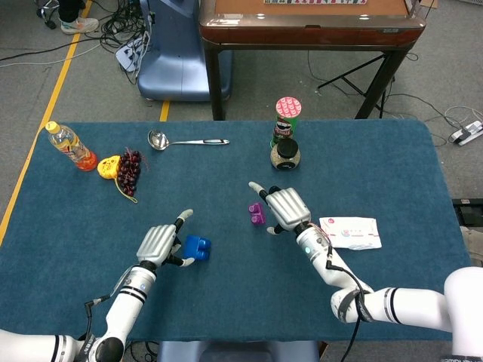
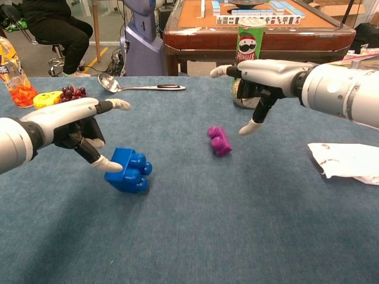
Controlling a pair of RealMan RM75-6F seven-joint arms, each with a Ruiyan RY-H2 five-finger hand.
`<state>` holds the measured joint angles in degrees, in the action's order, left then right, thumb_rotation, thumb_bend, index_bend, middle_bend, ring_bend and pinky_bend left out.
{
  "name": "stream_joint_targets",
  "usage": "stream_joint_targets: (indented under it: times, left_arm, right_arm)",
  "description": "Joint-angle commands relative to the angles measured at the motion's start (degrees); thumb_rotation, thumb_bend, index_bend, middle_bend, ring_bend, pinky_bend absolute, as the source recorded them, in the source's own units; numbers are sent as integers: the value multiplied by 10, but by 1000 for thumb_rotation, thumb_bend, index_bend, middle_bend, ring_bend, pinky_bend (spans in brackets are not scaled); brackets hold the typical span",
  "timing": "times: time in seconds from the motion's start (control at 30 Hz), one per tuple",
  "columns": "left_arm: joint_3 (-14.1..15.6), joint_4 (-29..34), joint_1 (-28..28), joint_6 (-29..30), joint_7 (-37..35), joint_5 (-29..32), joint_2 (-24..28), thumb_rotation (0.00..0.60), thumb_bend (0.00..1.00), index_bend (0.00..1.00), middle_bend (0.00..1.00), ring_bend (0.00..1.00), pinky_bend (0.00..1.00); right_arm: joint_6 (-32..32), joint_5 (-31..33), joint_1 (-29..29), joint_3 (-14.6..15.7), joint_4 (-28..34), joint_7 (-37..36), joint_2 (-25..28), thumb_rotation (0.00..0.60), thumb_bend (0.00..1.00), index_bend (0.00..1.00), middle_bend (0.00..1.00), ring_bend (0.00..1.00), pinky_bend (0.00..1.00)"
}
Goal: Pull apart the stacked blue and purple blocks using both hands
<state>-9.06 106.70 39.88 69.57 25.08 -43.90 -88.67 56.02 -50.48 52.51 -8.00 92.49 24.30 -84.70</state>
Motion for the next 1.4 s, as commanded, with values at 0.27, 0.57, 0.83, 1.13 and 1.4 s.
stream_joint_targets:
  times: [0.27,0.57,0.83,1.13,1.4]
  left_arm:
    - [19,46,-27,35,36,-1,70,600,0,0,578,714,978]
    - [41,-9,-99,73,-49,-83,149,600,0,0,349,463,739]
    - [81,-65,-167,72,-153,-167,226,600,0,0,163,300,525]
    - [111,-72,-233,102,-194,-220,265,600,0,3,163,296,518]
    - [126,-89,-274,125,-202,-263,265,600,0,44,164,296,482]
  right_arm:
    - [66,-81,-57,13,55,-25,55,600,0,25,908,899,1000]
    - [146,-216,-152,68,80,-103,142,600,0,293,615,612,893]
    - [212,-287,-238,111,86,-166,225,600,0,293,377,348,563]
    - [297,-332,-330,128,45,-230,247,600,0,299,369,337,493]
    - [323,-346,-386,137,5,-271,238,600,0,354,370,337,493]
